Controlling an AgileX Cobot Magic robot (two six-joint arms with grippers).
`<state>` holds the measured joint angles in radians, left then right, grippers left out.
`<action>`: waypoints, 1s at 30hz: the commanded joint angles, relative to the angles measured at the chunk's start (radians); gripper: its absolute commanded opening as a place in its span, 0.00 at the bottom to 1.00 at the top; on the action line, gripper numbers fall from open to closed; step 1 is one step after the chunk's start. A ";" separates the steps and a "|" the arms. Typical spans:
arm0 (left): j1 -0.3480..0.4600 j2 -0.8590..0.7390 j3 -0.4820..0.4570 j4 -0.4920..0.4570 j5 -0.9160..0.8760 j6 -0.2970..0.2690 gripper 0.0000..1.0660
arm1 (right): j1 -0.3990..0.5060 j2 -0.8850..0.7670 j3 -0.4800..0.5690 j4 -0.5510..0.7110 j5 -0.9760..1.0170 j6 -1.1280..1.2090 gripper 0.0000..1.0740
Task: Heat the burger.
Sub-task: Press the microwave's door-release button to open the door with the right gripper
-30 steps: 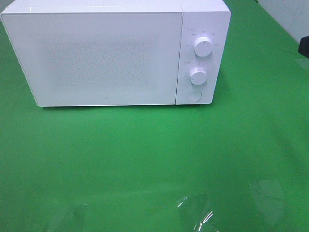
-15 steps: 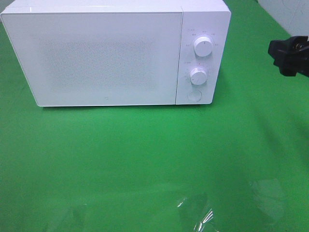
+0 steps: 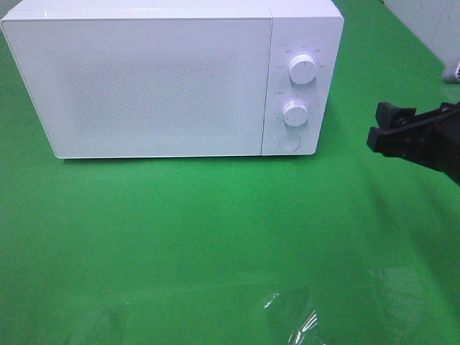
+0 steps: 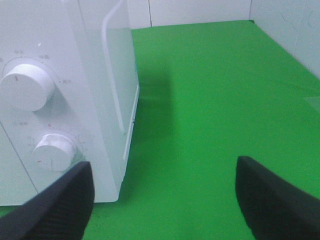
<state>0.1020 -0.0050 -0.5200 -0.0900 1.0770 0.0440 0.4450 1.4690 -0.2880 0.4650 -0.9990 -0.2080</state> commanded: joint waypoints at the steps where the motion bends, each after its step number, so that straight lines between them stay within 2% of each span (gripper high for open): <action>1: 0.003 -0.016 0.003 -0.007 -0.007 -0.003 0.91 | 0.059 0.031 0.001 0.076 -0.070 -0.028 0.71; 3: 0.003 -0.016 0.003 -0.007 -0.007 -0.003 0.91 | 0.088 0.047 0.000 0.107 -0.090 -0.028 0.71; 4: 0.003 -0.016 0.003 -0.007 -0.007 -0.003 0.91 | 0.143 0.073 0.000 0.153 -0.121 -0.028 0.71; 5: 0.003 -0.016 0.003 -0.007 -0.007 -0.003 0.91 | 0.143 0.073 0.000 0.153 -0.121 -0.028 0.71; 7: 0.003 -0.016 0.003 -0.007 -0.007 -0.003 0.91 | 0.233 0.126 -0.001 0.221 -0.173 -0.028 0.71; 12: 0.003 -0.016 0.003 -0.007 -0.007 -0.003 0.91 | 0.291 0.165 -0.024 0.278 -0.169 -0.040 0.71; 14: 0.003 -0.016 0.003 -0.007 -0.007 -0.003 0.91 | 0.351 0.205 -0.064 0.308 -0.162 -0.067 0.71; 21: 0.003 -0.016 0.003 -0.007 -0.007 -0.003 0.91 | 0.390 0.241 -0.105 0.311 -0.157 -0.054 0.71; 26: 0.003 -0.016 0.003 -0.007 -0.007 -0.003 0.91 | 0.390 0.246 -0.128 0.317 -0.148 0.116 0.67; 27: 0.003 -0.016 0.003 -0.007 -0.007 -0.003 0.91 | 0.390 0.246 -0.128 0.320 -0.147 0.236 0.65; 28: 0.003 -0.016 0.003 -0.007 -0.007 -0.003 0.91 | 0.390 0.246 -0.128 0.320 -0.147 0.236 0.65; 30: 0.003 -0.016 0.003 -0.007 -0.007 -0.003 0.91 | 0.390 0.246 -0.128 0.320 -0.137 0.406 0.61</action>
<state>0.1020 -0.0050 -0.5200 -0.0900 1.0770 0.0440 0.8300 1.7180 -0.4090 0.7830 -1.1420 0.0370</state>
